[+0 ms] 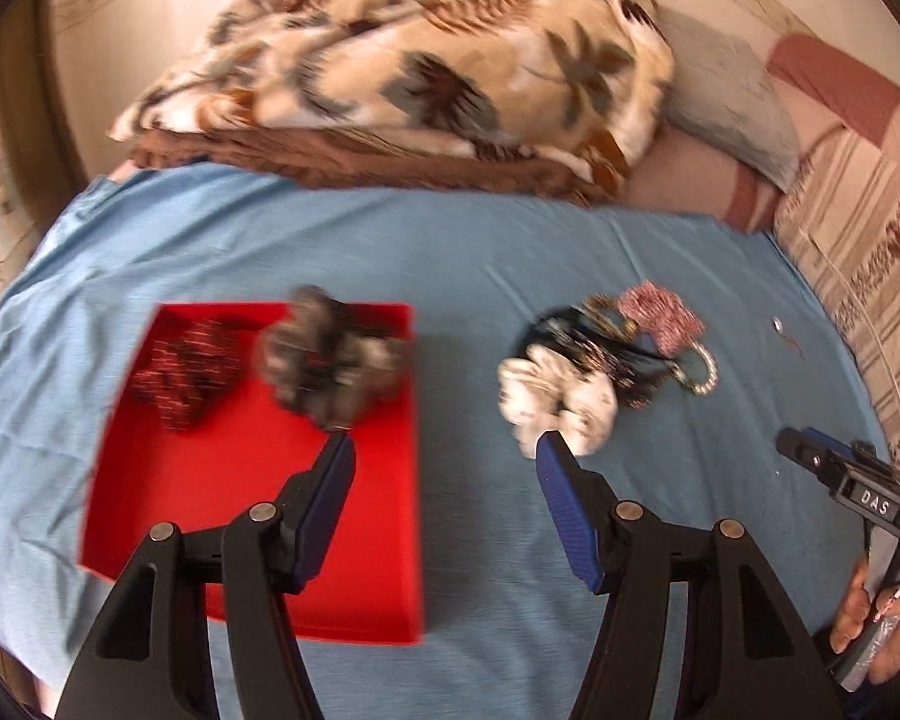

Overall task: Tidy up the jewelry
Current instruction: 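Drop both scrunchies into the red tray and open both tools, then grasp white cherry scrunchie with left tool while right tool grasps red gingham scrunchie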

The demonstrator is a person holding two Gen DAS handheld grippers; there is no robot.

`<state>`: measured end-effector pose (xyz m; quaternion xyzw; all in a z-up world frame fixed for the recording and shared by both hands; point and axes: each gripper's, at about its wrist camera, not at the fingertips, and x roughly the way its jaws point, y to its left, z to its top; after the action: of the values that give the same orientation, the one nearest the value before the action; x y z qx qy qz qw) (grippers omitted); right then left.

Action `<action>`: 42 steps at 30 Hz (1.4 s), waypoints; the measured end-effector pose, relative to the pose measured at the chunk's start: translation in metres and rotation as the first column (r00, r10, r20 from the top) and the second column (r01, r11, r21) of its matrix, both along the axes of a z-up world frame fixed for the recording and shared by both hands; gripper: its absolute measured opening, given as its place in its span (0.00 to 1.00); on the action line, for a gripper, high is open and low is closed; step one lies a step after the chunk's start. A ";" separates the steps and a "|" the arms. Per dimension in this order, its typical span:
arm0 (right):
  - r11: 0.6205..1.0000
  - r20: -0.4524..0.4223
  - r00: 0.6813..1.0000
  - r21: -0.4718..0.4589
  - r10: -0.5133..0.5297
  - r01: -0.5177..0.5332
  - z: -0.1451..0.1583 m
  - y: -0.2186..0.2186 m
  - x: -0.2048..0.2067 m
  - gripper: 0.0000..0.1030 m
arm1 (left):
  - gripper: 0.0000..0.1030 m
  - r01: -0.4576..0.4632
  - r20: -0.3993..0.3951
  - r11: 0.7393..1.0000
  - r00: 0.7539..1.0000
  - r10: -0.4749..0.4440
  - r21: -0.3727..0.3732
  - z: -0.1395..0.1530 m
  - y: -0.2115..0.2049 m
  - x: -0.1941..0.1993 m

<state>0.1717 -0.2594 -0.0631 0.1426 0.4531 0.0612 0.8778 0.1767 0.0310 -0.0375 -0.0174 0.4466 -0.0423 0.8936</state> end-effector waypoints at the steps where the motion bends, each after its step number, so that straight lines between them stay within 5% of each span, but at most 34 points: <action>1: 1.000 -0.001 1.000 0.002 -0.003 0.003 -0.003 -0.003 0.003 0.67 | 0.60 0.009 -0.015 1.000 1.000 -0.009 -0.001 -0.006 -0.008 0.004; 9: 1.000 0.006 1.000 0.010 -0.016 0.016 -0.018 -0.014 0.057 0.67 | 0.60 0.024 -0.099 1.000 0.995 -0.025 -0.014 -0.048 -0.043 0.044; 24: 0.999 -0.050 0.998 0.037 -0.036 0.038 -0.061 -0.011 0.172 0.67 | 0.60 0.010 -0.162 0.998 0.987 -0.019 -0.059 -0.099 -0.043 0.097; 26: 0.999 -0.049 0.998 0.043 -0.029 0.031 -0.063 -0.009 0.175 0.61 | 0.56 0.023 -0.171 0.997 0.985 -0.036 -0.077 -0.102 -0.045 0.098; 27: 0.999 -0.051 0.999 0.040 -0.017 0.019 -0.063 -0.007 0.176 0.40 | 0.47 0.033 -0.174 0.996 0.984 -0.048 -0.088 -0.103 -0.047 0.098; 28: 0.999 -0.059 0.998 0.041 -0.002 0.005 -0.064 -0.004 0.177 0.22 | 0.21 0.046 -0.182 0.994 0.981 -0.063 -0.098 -0.104 -0.049 0.097; 29: 0.999 -0.062 0.998 0.042 0.011 -0.009 -0.063 -0.002 0.177 0.19 | 0.08 0.059 -0.198 0.993 0.977 -0.078 -0.104 -0.106 -0.051 0.096; 31: 1.000 -0.053 0.998 0.023 0.018 -0.017 -0.058 0.002 0.171 0.12 | 0.08 0.067 -0.185 0.992 0.979 -0.086 -0.105 -0.103 -0.054 0.091; 42: 1.000 0.046 0.999 -0.022 0.021 -0.020 0.005 0.004 0.117 0.10 | 0.08 0.087 -0.050 0.981 0.994 -0.097 -0.176 -0.030 -0.042 0.033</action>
<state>0.2887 -0.2550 -0.0585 0.1269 0.4346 0.0687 0.8890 0.2101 -0.0108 -0.0671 -0.0757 0.4673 -0.1216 0.8724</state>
